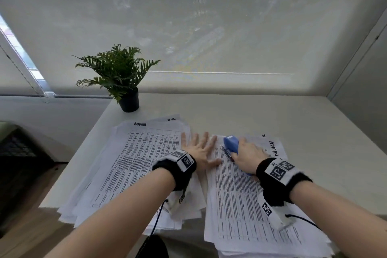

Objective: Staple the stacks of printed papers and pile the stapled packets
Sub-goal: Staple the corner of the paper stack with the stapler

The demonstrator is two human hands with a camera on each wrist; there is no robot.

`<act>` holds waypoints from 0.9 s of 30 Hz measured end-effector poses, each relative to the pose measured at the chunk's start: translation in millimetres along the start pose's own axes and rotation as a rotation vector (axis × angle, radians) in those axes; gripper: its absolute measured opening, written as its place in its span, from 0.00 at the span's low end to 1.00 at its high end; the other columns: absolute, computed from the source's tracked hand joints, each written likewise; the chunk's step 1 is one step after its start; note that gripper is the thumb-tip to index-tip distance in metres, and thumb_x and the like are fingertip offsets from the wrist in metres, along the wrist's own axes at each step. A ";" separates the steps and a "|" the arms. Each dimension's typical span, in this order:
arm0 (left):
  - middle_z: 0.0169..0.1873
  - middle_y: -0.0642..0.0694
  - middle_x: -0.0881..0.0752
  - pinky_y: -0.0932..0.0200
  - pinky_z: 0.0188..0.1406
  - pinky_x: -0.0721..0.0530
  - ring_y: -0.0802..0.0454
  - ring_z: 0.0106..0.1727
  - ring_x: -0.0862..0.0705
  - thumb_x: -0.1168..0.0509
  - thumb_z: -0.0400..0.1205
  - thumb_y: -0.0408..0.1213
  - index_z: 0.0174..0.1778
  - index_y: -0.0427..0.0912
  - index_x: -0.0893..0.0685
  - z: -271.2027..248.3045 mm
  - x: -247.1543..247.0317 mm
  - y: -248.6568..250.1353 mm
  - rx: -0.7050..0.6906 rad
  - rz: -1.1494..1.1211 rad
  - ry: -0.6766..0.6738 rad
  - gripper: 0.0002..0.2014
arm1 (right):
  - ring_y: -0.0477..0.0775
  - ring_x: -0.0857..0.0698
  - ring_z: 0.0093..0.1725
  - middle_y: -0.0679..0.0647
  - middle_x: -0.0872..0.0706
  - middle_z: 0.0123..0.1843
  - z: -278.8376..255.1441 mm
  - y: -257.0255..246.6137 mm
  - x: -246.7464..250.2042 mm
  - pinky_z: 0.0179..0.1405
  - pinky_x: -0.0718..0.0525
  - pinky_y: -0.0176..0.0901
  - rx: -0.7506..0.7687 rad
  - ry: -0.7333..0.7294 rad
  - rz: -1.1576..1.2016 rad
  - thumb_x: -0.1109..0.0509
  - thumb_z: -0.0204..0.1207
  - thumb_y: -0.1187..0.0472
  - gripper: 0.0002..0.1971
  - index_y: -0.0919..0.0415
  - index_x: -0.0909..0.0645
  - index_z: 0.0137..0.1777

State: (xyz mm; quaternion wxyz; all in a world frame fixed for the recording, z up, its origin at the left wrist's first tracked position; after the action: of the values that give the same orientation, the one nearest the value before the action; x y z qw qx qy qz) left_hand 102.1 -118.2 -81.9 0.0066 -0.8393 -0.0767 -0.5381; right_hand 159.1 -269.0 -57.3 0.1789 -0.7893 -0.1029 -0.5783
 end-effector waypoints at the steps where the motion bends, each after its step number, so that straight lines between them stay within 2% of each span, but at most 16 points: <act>1: 0.82 0.49 0.69 0.29 0.73 0.77 0.40 0.84 0.65 0.57 0.78 0.71 0.81 0.57 0.70 1.1 -0.7 -0.8 -0.001 0.012 0.007 0.42 | 0.65 0.18 0.63 0.65 0.18 0.63 -1.5 -1.1 0.5 0.54 0.22 0.50 0.002 0.021 -0.034 0.42 0.82 0.53 0.19 0.65 0.34 0.67; 3: 0.82 0.48 0.69 0.28 0.73 0.77 0.40 0.84 0.65 0.57 0.77 0.73 0.81 0.57 0.68 2.7 -0.4 -0.8 -0.001 0.044 0.000 0.43 | 0.65 0.18 0.63 0.64 0.18 0.64 -2.7 -2.6 1.0 0.57 0.22 0.50 0.006 0.053 -0.078 0.42 0.83 0.52 0.19 0.64 0.34 0.67; 7: 0.82 0.47 0.67 0.26 0.73 0.74 0.39 0.84 0.63 0.55 0.77 0.72 0.82 0.54 0.66 -0.6 6.0 3.7 0.018 0.083 -0.014 0.44 | 0.64 0.17 0.62 0.65 0.17 0.62 1.2 -3.7 -1.9 0.55 0.21 0.50 0.014 0.068 -0.070 0.41 0.83 0.52 0.19 0.65 0.33 0.66; 14: 0.83 0.45 0.64 0.27 0.72 0.76 0.40 0.85 0.61 0.54 0.78 0.71 0.83 0.54 0.64 -4.0 7.1 11.0 0.071 0.120 0.015 0.44 | 0.66 0.18 0.62 0.66 0.18 0.63 12.7 -8.2 -5.9 0.56 0.21 0.52 0.014 0.062 -0.029 0.39 0.82 0.53 0.18 0.66 0.32 0.65; 16: 0.83 0.42 0.65 0.28 0.69 0.78 0.40 0.84 0.63 0.55 0.77 0.72 0.83 0.50 0.62 -4.5 8.7 11.5 0.089 0.172 0.047 0.45 | 0.67 0.17 0.61 0.66 0.18 0.63 14.7 -8.3 -5.3 0.55 0.20 0.52 0.020 0.044 -0.022 0.39 0.82 0.53 0.19 0.66 0.32 0.65; 18: 0.82 0.41 0.67 0.29 0.69 0.79 0.41 0.84 0.64 0.53 0.77 0.72 0.84 0.42 0.60 -7.1 11.5 13.9 0.068 0.213 0.098 0.48 | 0.66 0.17 0.61 0.66 0.18 0.63 14.2 -6.7 -3.3 0.55 0.20 0.51 0.010 0.027 -0.015 0.39 0.82 0.54 0.19 0.66 0.33 0.65; 21: 0.84 0.41 0.62 0.31 0.74 0.74 0.48 0.85 0.59 0.50 0.82 0.63 0.83 0.38 0.58 -10.6 12.5 17.0 -0.036 0.081 0.104 0.44 | 0.67 0.18 0.63 0.67 0.19 0.64 11.4 -3.6 -3.0 0.57 0.21 0.51 -0.019 0.006 0.008 0.41 0.82 0.55 0.19 0.68 0.33 0.66; 23: 0.84 0.42 0.56 0.33 0.77 0.71 0.52 0.85 0.56 0.52 0.84 0.59 0.84 0.38 0.56 -11.4 11.7 19.5 -0.032 -0.084 0.071 0.39 | 0.67 0.19 0.64 0.68 0.20 0.65 9.2 -2.1 -3.7 0.57 0.21 0.51 -0.039 -0.005 0.032 0.41 0.82 0.56 0.20 0.69 0.34 0.67; 25: 0.85 0.45 0.54 0.35 0.79 0.68 0.53 0.85 0.55 0.54 0.84 0.62 0.84 0.41 0.55 -8.9 10.3 22.6 0.009 -0.159 0.069 0.39 | 0.66 0.19 0.64 0.68 0.20 0.66 7.6 -2.8 -2.4 0.57 0.21 0.50 -0.052 -0.012 0.048 0.41 0.81 0.56 0.21 0.70 0.34 0.68; 27: 0.84 0.45 0.58 0.33 0.80 0.67 0.52 0.85 0.57 0.54 0.80 0.67 0.84 0.41 0.60 -4.0 6.8 26.1 0.041 -0.068 0.034 0.44 | 0.66 0.19 0.65 0.68 0.21 0.67 6.3 -3.7 -1.4 0.58 0.21 0.49 -0.048 -0.021 0.052 0.42 0.82 0.57 0.23 0.71 0.35 0.70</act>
State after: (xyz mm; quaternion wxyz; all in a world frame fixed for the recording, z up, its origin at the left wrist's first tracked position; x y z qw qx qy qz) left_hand 104.8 -143.5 -72.2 0.0070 -0.8266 -0.1159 -0.5507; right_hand 162.8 -263.0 -59.6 0.1737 -0.8017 -0.0702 -0.5676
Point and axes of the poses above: each hand's wrist, its own z-axis towards the middle knuckle, its own x-axis out of the back of the hand, y = z × x, the point moved 1 cm from there along z, towards the middle knuckle
